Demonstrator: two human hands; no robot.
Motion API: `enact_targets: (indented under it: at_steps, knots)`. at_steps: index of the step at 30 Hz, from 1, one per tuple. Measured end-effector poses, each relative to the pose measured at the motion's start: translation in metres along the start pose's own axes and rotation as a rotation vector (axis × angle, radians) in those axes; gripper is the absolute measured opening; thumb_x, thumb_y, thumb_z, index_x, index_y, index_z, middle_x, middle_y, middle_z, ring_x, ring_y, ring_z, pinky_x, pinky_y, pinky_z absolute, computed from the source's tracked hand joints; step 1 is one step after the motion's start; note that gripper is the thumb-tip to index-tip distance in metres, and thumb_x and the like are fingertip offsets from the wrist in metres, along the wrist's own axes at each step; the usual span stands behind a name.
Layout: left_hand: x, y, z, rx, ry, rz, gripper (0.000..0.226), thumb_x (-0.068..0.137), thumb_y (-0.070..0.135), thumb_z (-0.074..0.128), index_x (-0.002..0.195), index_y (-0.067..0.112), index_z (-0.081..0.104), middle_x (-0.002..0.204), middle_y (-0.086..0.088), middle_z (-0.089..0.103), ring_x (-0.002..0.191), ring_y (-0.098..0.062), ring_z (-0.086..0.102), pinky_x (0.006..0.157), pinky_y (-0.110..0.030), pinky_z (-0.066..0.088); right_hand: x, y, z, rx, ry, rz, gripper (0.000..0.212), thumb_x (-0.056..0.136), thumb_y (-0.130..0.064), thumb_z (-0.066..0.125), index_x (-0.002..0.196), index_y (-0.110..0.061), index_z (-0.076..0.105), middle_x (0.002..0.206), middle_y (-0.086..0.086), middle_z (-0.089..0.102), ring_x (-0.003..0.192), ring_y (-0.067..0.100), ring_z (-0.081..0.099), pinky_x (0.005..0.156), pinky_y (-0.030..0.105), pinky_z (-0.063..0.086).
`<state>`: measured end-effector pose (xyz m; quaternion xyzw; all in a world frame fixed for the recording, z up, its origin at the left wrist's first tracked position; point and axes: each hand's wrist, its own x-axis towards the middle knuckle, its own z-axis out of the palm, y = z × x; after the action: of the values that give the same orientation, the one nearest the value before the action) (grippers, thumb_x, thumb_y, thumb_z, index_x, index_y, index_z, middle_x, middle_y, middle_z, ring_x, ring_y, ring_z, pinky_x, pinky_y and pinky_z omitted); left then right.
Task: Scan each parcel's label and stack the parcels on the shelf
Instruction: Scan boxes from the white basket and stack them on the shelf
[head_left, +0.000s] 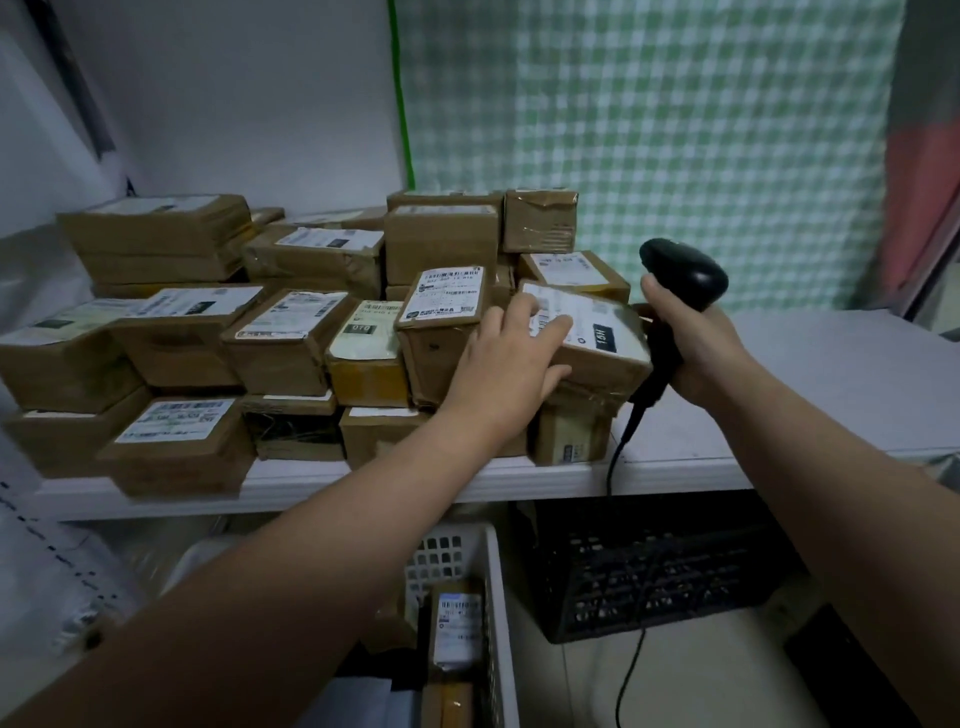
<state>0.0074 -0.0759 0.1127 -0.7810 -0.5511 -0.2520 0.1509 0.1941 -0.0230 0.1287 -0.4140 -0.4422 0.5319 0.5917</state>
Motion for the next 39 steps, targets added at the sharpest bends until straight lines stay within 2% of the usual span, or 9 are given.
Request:
enact_targets:
  at_steps: [2,5,10,16,20,24,28,32,39]
  knots:
    - [0.002,-0.002,0.004,0.002,0.022,-0.015,0.042,0.095,0.036,0.053,0.134,0.02,0.048,0.134,-0.011,0.039,0.117,-0.03,0.04,0.095,-0.041,0.039,0.003,0.0,0.001,-0.039,-0.021,-0.014,0.016,0.09,-0.027,0.067,0.104,-0.019,0.063,0.091,0.001,0.072,0.08,0.011,0.072,0.071,0.03,0.057]
    - [0.004,-0.009,0.011,0.05,0.038,-0.029,0.038,0.094,0.037,0.055,0.126,0.016,0.051,0.123,-0.01,0.045,0.109,-0.03,0.045,0.089,-0.039,0.04,0.007,0.0,0.002,-0.125,-0.053,-0.041,0.025,0.088,-0.025,0.071,0.111,-0.016,0.065,0.104,0.006,0.072,0.099,0.022,0.07,0.085,0.04,0.057]
    - [0.008,-0.014,0.015,0.225,0.07,-0.045,0.037,0.094,0.041,0.052,0.12,0.015,0.052,0.117,-0.009,0.049,0.108,-0.029,0.044,0.092,-0.039,0.034,0.001,0.005,-0.003,-0.294,0.004,-0.039,0.019,0.085,-0.021,0.074,0.1,-0.025,0.063,0.098,0.0,0.067,0.093,0.017,0.063,0.076,0.035,0.057]
    - [0.004,-0.018,0.018,0.284,0.106,-0.05,0.037,0.087,0.04,0.061,0.114,0.015,0.056,0.111,-0.009,0.052,0.102,-0.029,0.047,0.086,-0.04,0.035,-0.014,0.028,-0.002,-0.307,-0.021,-0.032,0.018,0.085,-0.009,0.072,0.101,-0.016,0.066,0.1,0.008,0.07,0.101,0.026,0.068,0.08,0.034,0.058]
    - [-0.02,-0.021,0.007,0.167,0.222,0.05,0.039,0.08,0.037,0.069,0.112,0.016,0.063,0.106,-0.01,0.057,0.098,-0.03,0.051,0.08,-0.041,0.038,-0.038,0.037,0.003,-0.485,0.182,-0.214,0.015,0.082,-0.017,0.075,0.081,-0.025,0.063,0.074,-0.002,0.064,0.07,0.017,0.065,0.078,0.047,0.058]
    - [-0.091,-0.045,0.006,-0.011,0.259,0.111,0.031,0.085,0.033,0.056,0.108,0.014,0.065,0.101,-0.008,0.058,0.097,-0.023,0.041,0.079,-0.033,0.029,-0.094,0.056,0.014,-0.452,0.085,-0.266,0.023,0.082,-0.01,0.074,0.07,-0.025,0.061,0.061,0.004,0.059,0.053,0.015,0.057,0.052,0.028,0.05]
    - [-0.183,-0.083,0.043,-0.111,0.034,-0.048,0.028,0.086,0.033,0.05,0.098,0.014,0.067,0.095,-0.005,0.059,0.091,-0.02,0.046,0.077,-0.029,0.03,-0.14,0.115,0.033,-0.51,-0.158,-0.099,0.023,0.077,-0.004,0.077,0.073,-0.023,0.064,0.055,-0.011,0.063,0.053,-0.004,0.057,0.055,0.013,0.046]
    - [-0.259,-0.105,0.101,-0.296,-0.329,-0.287,0.025,0.087,0.028,0.05,0.096,0.01,0.065,0.095,-0.007,0.062,0.088,-0.025,0.058,0.077,-0.03,0.04,-0.151,0.19,0.048,-0.679,-0.44,0.208,0.015,0.08,-0.003,0.075,0.071,-0.008,0.063,0.054,0.0,0.057,0.048,0.008,0.053,0.053,0.027,0.044]
    - [-0.32,-0.097,0.202,-0.406,-0.86,-0.606,0.041,0.098,0.028,0.051,0.136,0.015,0.044,0.129,-0.009,0.042,0.105,-0.027,0.053,0.083,-0.03,0.043,-0.123,0.277,0.041,-0.803,-0.353,0.501,0.016,0.081,-0.007,0.075,0.075,-0.015,0.062,0.052,-0.002,0.057,0.052,0.015,0.053,0.056,0.031,0.044]
